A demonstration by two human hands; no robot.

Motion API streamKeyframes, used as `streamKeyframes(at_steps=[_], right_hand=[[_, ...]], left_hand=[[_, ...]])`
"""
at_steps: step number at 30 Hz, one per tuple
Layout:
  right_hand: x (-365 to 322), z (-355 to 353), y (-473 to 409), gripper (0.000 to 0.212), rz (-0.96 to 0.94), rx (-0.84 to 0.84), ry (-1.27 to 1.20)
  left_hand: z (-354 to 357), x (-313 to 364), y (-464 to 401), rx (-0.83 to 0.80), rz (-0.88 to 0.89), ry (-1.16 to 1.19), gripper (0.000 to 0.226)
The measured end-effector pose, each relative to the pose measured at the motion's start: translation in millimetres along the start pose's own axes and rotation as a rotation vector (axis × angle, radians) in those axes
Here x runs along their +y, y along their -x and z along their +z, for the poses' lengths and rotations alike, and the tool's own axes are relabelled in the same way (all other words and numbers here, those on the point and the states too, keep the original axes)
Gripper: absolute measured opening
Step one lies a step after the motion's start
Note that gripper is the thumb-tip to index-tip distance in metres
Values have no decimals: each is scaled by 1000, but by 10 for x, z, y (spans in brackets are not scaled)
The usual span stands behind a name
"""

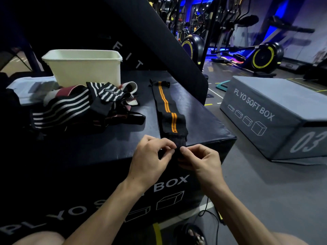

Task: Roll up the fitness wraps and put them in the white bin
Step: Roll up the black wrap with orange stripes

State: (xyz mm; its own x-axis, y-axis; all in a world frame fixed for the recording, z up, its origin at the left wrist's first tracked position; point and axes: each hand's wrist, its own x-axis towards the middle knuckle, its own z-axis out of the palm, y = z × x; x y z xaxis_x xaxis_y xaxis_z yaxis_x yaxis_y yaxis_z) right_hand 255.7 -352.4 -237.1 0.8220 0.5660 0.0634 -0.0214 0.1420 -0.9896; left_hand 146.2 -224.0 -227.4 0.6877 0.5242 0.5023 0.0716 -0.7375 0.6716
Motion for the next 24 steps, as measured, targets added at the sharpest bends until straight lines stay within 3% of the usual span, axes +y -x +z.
streamKeyframes(at_steps=[5,11,16,24], right_hand=[[13,58,-33,12,7,45,-26],[13,81,-64,14,6,73,-81],[21,73,-73,14,27,70,-88],[18,-4,-25,13,-97,52,115]], left_hand=[[88,-134,8,77,179,-170,8],[119,-233,15,107,362,-374,21],[157,-218,21,144,437,-481,13],[164,-227,-18,129,418,-438,10]])
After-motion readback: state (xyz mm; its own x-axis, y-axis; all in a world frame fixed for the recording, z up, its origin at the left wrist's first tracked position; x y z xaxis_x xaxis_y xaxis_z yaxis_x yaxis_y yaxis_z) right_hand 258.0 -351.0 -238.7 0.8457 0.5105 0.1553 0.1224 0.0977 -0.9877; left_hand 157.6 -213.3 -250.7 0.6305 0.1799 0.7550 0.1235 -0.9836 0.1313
